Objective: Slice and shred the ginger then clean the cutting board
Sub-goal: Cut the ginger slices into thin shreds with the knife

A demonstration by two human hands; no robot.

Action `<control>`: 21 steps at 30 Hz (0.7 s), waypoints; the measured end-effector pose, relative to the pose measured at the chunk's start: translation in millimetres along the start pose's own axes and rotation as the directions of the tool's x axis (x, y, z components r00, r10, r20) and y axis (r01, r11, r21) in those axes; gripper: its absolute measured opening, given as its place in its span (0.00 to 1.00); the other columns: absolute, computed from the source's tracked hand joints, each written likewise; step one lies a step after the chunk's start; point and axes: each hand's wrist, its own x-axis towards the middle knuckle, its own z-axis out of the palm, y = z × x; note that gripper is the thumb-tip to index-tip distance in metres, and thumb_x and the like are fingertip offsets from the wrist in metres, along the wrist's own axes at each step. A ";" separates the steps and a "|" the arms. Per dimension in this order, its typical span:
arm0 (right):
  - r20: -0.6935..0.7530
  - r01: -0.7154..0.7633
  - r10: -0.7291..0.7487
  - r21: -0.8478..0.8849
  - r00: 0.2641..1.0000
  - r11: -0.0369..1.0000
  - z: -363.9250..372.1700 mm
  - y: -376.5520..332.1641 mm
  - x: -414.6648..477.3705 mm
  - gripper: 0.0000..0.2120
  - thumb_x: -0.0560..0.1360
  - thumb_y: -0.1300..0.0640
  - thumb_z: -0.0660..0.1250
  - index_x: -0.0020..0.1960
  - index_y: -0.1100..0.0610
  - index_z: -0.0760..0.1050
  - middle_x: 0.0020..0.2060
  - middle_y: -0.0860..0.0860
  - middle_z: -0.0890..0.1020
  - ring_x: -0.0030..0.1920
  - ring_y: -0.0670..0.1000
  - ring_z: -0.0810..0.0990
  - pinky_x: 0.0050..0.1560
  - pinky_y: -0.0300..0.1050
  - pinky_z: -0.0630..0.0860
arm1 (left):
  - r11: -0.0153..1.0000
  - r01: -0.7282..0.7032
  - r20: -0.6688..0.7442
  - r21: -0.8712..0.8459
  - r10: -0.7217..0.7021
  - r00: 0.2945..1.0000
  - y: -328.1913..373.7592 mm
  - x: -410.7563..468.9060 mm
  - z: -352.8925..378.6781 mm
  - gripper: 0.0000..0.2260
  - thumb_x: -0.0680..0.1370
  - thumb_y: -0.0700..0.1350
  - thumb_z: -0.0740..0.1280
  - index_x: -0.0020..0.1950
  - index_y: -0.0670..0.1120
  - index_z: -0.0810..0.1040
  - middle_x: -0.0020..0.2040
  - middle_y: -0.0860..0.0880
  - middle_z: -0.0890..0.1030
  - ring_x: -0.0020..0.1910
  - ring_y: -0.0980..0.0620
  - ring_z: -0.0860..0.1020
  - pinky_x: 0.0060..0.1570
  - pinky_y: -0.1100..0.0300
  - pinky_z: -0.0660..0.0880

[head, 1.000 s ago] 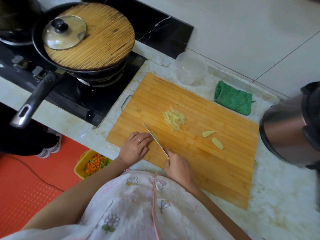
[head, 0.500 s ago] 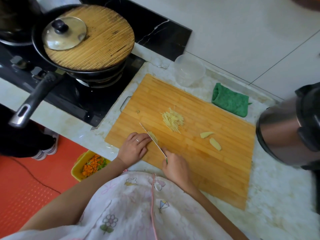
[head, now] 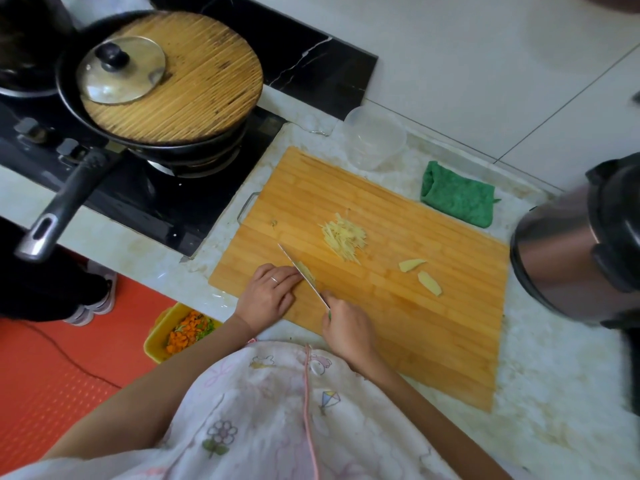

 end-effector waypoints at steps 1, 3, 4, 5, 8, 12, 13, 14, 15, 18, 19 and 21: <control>-0.005 -0.010 0.010 0.011 1.000 1.000 1.1 -1.9 1.8 0.22 0.78 0.60 0.56 0.72 0.51 0.66 0.47 0.56 0.83 0.47 0.58 0.81 0.36 0.46 0.70 | 1.000 0.006 0.004 -0.004 -0.006 1.000 -0.7 -0.8 0.3 0.15 0.82 0.45 0.53 0.59 0.42 0.76 0.54 0.43 0.82 0.53 0.49 0.75 0.57 0.53 0.67; -0.018 -0.009 0.009 0.011 1.000 1.000 2.4 -2.7 3.1 0.23 0.78 0.60 0.56 0.73 0.49 0.64 0.47 0.57 0.83 0.47 0.59 0.81 0.39 0.48 0.73 | 1.000 0.017 0.010 0.006 -0.017 1.000 0.4 -2.1 2.1 0.17 0.82 0.45 0.52 0.59 0.41 0.78 0.54 0.44 0.82 0.53 0.49 0.75 0.57 0.53 0.68; -0.022 -0.003 0.003 0.015 1.000 1.000 2.5 -0.7 2.7 0.24 0.78 0.60 0.56 0.73 0.49 0.64 0.47 0.57 0.83 0.48 0.59 0.81 0.39 0.48 0.73 | 1.000 0.014 0.015 0.009 -0.015 1.000 0.4 -1.9 2.9 0.18 0.82 0.45 0.53 0.58 0.41 0.79 0.54 0.44 0.81 0.54 0.49 0.75 0.57 0.53 0.67; -0.027 0.005 -0.005 0.016 1.000 1.000 2.5 1.8 1.6 0.23 0.78 0.60 0.56 0.72 0.49 0.64 0.47 0.57 0.83 0.48 0.59 0.81 0.39 0.48 0.73 | 1.000 0.007 0.017 0.010 -0.007 1.000 -0.4 -1.6 3.2 0.18 0.82 0.45 0.53 0.58 0.40 0.80 0.55 0.44 0.81 0.54 0.49 0.75 0.57 0.53 0.67; -0.024 0.033 -0.033 -0.001 0.999 0.999 0.8 5.4 -6.6 0.22 0.77 0.60 0.56 0.70 0.51 0.67 0.46 0.57 0.83 0.48 0.58 0.81 0.36 0.45 0.67 | 1.000 -0.017 0.007 0.021 0.017 1.000 -2.8 -2.4 2.5 0.14 0.82 0.45 0.54 0.60 0.42 0.76 0.54 0.43 0.81 0.54 0.49 0.75 0.58 0.53 0.67; -0.019 0.050 -0.049 0.018 0.999 0.999 2.1 8.8 -7.9 0.21 0.77 0.61 0.56 0.69 0.52 0.69 0.46 0.57 0.83 0.47 0.58 0.81 0.35 0.43 0.65 | 1.000 -0.023 -0.023 0.013 0.024 0.999 -1.1 -2.1 2.8 0.13 0.82 0.45 0.54 0.60 0.43 0.75 0.54 0.43 0.82 0.54 0.49 0.75 0.58 0.53 0.67; -0.025 0.047 -0.046 0.023 0.999 0.999 2.7 8.8 -7.0 0.21 0.77 0.61 0.56 0.69 0.52 0.69 0.46 0.57 0.83 0.47 0.58 0.81 0.35 0.42 0.64 | 1.000 -0.025 -0.020 0.014 0.026 0.999 -1.8 -2.0 2.4 0.14 0.82 0.45 0.53 0.60 0.42 0.75 0.54 0.43 0.82 0.54 0.49 0.75 0.57 0.53 0.67; -0.027 0.044 -0.044 0.024 0.999 0.999 2.6 8.7 -6.6 0.21 0.77 0.61 0.56 0.69 0.52 0.69 0.47 0.57 0.83 0.47 0.58 0.81 0.35 0.42 0.64 | 0.999 -0.029 -0.012 0.018 0.030 0.999 -2.5 -2.5 2.3 0.14 0.83 0.45 0.53 0.60 0.43 0.75 0.54 0.44 0.82 0.54 0.49 0.75 0.57 0.53 0.67; -0.025 0.044 -0.043 0.021 0.999 0.999 2.3 8.7 -6.9 0.21 0.77 0.61 0.56 0.69 0.52 0.69 0.47 0.57 0.83 0.47 0.57 0.81 0.35 0.42 0.64 | 0.999 -0.033 -0.002 0.024 0.033 0.999 -2.7 -3.0 2.4 0.14 0.83 0.45 0.53 0.61 0.43 0.74 0.55 0.44 0.81 0.55 0.49 0.75 0.57 0.53 0.67; -0.022 0.046 -0.046 0.020 0.999 0.999 2.6 9.6 -8.2 0.21 0.77 0.60 0.56 0.69 0.52 0.69 0.47 0.56 0.83 0.47 0.57 0.81 0.36 0.43 0.65 | 0.999 -0.036 0.013 0.030 0.036 0.999 -2.5 -2.9 3.0 0.13 0.83 0.46 0.53 0.61 0.44 0.73 0.55 0.44 0.81 0.54 0.49 0.75 0.57 0.52 0.67; -0.024 0.046 -0.045 0.019 0.999 0.999 3.2 9.0 -7.1 0.21 0.77 0.61 0.56 0.69 0.52 0.69 0.47 0.57 0.83 0.47 0.58 0.81 0.36 0.43 0.66 | 0.999 -0.036 0.014 0.028 0.036 0.999 -2.7 -3.1 3.0 0.14 0.83 0.46 0.53 0.61 0.43 0.74 0.55 0.44 0.81 0.54 0.49 0.75 0.57 0.53 0.67; -0.031 0.031 -0.030 0.022 0.999 0.999 4.6 4.6 -1.9 0.21 0.77 0.61 0.56 0.69 0.52 0.69 0.47 0.57 0.83 0.47 0.58 0.81 0.36 0.45 0.68 | 0.999 -0.029 0.020 0.030 0.028 0.999 -2.5 -3.2 2.2 0.16 0.83 0.46 0.53 0.60 0.42 0.77 0.55 0.44 0.81 0.54 0.49 0.75 0.57 0.53 0.66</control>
